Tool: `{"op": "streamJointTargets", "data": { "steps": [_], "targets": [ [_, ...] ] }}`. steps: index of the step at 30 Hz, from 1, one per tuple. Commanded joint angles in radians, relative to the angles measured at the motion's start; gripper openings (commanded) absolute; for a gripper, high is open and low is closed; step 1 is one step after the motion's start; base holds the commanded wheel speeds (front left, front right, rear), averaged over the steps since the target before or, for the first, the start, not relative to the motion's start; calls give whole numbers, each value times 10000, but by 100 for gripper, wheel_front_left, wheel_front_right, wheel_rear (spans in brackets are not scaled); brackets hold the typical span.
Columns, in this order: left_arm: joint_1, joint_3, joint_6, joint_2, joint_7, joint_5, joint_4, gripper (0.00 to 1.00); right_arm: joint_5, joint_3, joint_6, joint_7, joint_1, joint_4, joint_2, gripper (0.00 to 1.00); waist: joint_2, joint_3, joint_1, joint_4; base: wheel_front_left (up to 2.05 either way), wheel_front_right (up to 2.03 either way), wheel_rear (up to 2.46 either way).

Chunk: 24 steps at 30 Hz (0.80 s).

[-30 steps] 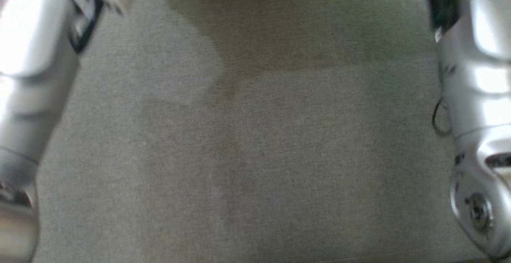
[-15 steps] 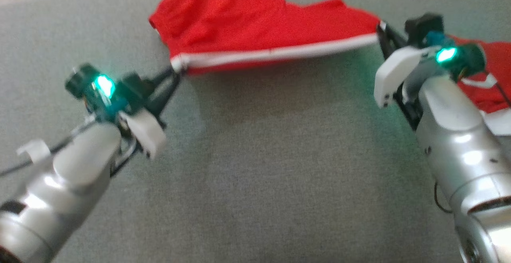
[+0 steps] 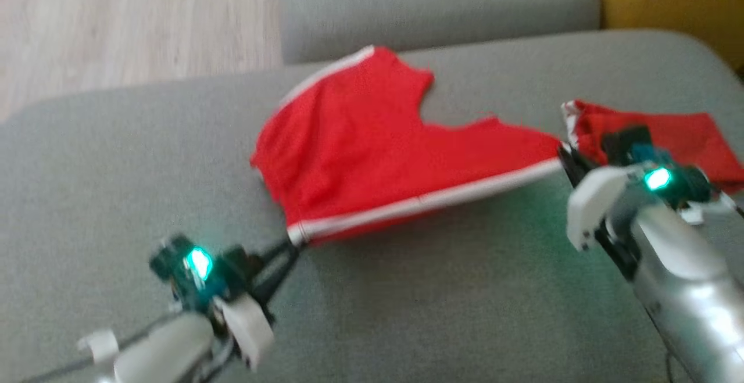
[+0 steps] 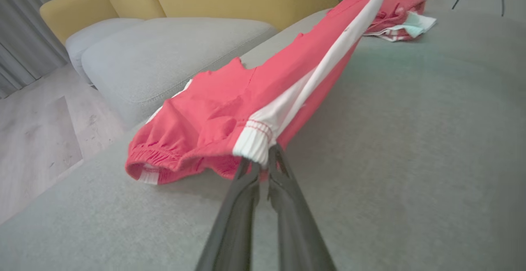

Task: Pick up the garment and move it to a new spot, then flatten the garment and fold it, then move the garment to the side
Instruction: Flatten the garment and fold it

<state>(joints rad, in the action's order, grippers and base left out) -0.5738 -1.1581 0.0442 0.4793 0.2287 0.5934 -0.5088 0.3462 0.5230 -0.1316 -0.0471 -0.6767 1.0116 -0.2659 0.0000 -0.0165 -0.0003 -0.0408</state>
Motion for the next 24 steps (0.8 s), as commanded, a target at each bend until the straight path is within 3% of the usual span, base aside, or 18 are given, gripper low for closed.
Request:
{"op": "streamJointTargets", "data": {
  "steps": [1, 5, 10, 17, 24],
  "targets": [
    [41, 307, -305, 531, -82, 134, 641, 0, 465, 189, 9, 163, 329, -740, -507, 0, 0, 556, 3, -120, 0, 0, 0],
    [842, 73, -869, 775, -524, 204, 2103, 0, 1186, -21, 9, 576, 1376, -2089, -1325, 0, 0, 810, 3, -100, 0, 0, 0],
    [1283, 83, -1535, 1107, -960, 287, 3650, 0, 1247, -987, 9, 1164, 2493, -3777, -1979, 0, 0, 821, 3, 16, 0, 0, 0],
    [1069, 297, -1940, 1259, -1318, 321, 4318, 0, 274, -2323, 9, 2131, 2844, -5508, -1871, 0, 0, 543, 3, 299, 0, 0, 0],
    [266, 680, -1874, 1054, -1477, 455, 4222, 0, -1011, -3015, 9, 3276, 2011, -6503, -1424, 0, 0, -450, 3, 869, 0, 0, 0]
  ]
}}
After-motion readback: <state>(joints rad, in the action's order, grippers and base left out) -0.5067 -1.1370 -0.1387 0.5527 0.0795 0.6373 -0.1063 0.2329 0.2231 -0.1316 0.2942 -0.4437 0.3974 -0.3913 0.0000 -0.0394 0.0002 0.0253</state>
